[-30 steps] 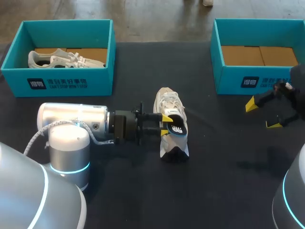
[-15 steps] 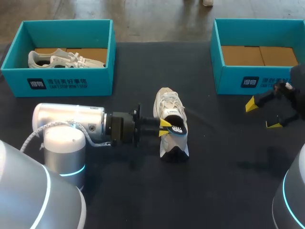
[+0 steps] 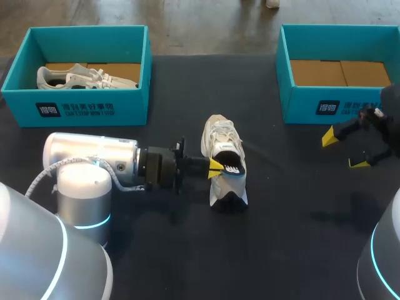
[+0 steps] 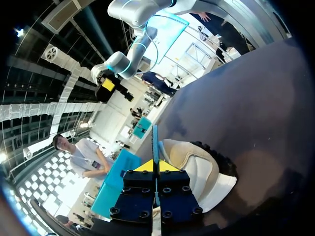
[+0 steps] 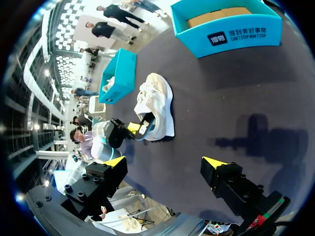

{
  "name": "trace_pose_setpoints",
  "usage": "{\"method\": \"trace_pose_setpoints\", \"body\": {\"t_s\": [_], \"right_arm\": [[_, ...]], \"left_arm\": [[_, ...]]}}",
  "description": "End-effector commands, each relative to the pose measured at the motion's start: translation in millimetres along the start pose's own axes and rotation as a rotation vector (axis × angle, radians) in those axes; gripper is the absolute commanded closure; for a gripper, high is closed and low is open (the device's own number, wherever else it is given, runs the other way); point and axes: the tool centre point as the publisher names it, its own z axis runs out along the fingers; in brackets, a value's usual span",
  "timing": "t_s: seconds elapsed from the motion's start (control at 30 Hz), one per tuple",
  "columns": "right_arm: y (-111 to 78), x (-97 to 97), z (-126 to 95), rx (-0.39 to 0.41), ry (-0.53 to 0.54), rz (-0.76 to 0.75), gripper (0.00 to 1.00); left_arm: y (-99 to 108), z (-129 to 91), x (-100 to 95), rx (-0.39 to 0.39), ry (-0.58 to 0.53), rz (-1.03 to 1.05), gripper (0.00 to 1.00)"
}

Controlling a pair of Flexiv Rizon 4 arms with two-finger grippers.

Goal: Take the shoe out of the shoebox, open the shoe tongue, remove and reinsert the insole, then place the shoe into the shoebox

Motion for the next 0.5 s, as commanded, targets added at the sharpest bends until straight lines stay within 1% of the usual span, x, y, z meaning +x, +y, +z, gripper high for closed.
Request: {"method": "trace_pose_setpoints", "body": {"t_s": [0.03,0.2,0.5], "right_arm": [[-0.7,0.4,1,-0.001,-0.004,0.001,0.0],[-0.7,0.4,1,-0.001,-0.004,0.001,0.0],[-0.7,0.4,1,-0.001,-0.004,0.001,0.0]], "left_arm": [[8,2,1.0,0.003,-0.001,0.002,1.0],[18,4,-0.5,-0.013,-0.008,0.004,1.0],[29,9,-3.7,-0.039,0.01,0.022,1.0]]}}
